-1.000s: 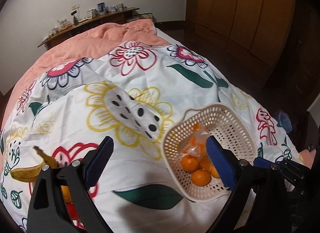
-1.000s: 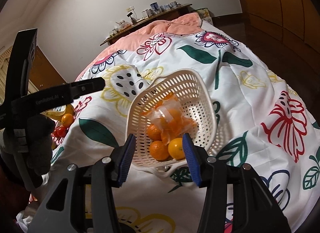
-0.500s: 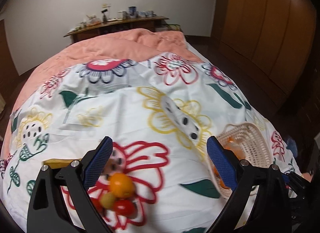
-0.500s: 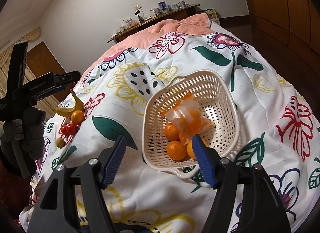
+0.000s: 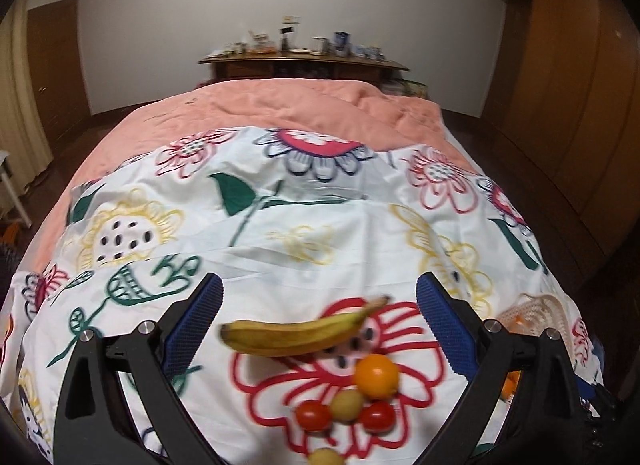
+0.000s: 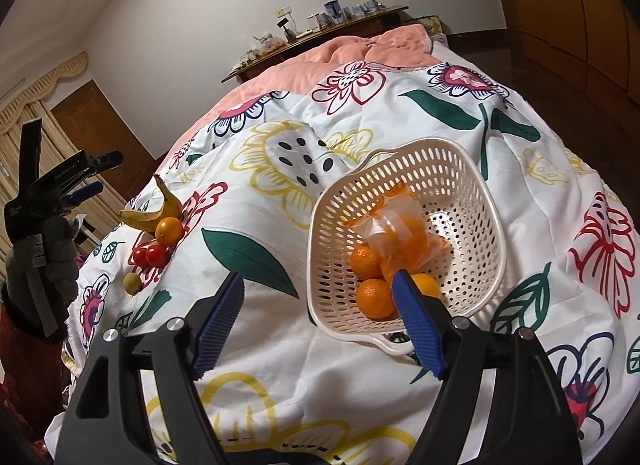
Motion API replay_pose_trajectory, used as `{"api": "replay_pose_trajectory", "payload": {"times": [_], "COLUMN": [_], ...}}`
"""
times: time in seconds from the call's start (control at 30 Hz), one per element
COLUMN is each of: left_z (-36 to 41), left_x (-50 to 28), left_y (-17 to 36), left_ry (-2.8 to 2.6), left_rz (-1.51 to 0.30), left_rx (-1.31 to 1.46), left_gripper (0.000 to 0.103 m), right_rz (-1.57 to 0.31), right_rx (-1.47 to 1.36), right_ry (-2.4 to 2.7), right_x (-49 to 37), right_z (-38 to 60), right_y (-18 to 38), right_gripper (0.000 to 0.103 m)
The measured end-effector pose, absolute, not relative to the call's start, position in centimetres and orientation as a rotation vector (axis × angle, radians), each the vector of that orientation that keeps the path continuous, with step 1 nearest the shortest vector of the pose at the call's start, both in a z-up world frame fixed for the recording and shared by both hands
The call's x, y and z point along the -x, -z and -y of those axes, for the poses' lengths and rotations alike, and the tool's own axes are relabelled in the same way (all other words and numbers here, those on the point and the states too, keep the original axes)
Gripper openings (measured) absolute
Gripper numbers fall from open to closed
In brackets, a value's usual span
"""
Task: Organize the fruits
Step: 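Move the empty left tool back to the yellow banana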
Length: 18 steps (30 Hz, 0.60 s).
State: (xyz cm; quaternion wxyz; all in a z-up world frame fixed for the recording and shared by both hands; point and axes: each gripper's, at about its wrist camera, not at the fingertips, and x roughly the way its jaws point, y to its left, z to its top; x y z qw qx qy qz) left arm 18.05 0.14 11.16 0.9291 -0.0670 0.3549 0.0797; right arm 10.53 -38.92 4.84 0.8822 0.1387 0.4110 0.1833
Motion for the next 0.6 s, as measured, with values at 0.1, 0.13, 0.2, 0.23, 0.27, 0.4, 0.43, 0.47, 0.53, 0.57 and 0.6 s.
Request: {"api": "replay_pose_trajectory", "payload": {"times": [0.1, 0.13, 0.2, 0.23, 0.27, 0.4, 0.43, 0.47, 0.53, 0.57, 0.6], "left_z": [-1.8, -2.2, -2.8, -3.1, -3.2, -4.1, -4.1, -4.2, -4.4, -4.4, -4.5], "left_x": [-17.8, -17.7, -17.5, -17.5, -17.4, -17.5, -17.6, -17.7, -17.8, -17.9, -18.0], "left_y": [-10.5, -10.3, -9.8, -9.5, -9.3, -8.4, -8.2, -8.0, -7.5, -7.2, -6.9], "left_ry": [-0.206, -0.214, -0.223, -0.225, -0.226, -0.237, -0.238, -0.238, -0.23, -0.23, -0.232], "left_rz": [-0.736, -0.74, -0.744, -0.744, -0.743, -0.756, -0.76, -0.767, -0.78, -0.786, -0.792], "left_rx": [0.153, 0.161, 0.176, 0.183, 0.185, 0.206, 0.209, 0.216, 0.231, 0.235, 0.24], "left_gripper": [0.099, 0.099, 0.099, 0.099, 0.099, 0.099, 0.099, 0.099, 0.099, 0.099, 0.099], "right_rz": [-0.859, -0.86, -0.863, -0.865, -0.865, -0.867, -0.867, -0.867, -0.868, -0.869, -0.869], "right_rx": [-0.281, -0.28, -0.278, -0.277, -0.276, -0.268, -0.266, -0.265, -0.265, -0.263, -0.263], "right_ry": [-0.389, -0.39, -0.392, -0.394, -0.395, -0.403, -0.405, -0.405, -0.407, -0.408, -0.409], "right_x": [-10.4, -10.4, -10.5, -10.5, -10.5, -10.3, -10.3, -10.3, -10.3, -10.3, -10.3], "right_z": [38.5, 38.4, 38.2, 38.1, 38.0, 37.6, 37.5, 37.5, 37.4, 37.3, 37.3], "right_y": [-4.9, -4.8, -4.8, -4.8, -4.8, -4.9, -4.9, -4.9, -4.9, -4.9, -4.9], "right_gripper": [0.076, 0.076, 0.076, 0.076, 0.076, 0.076, 0.076, 0.076, 0.076, 0.076, 0.076]}}
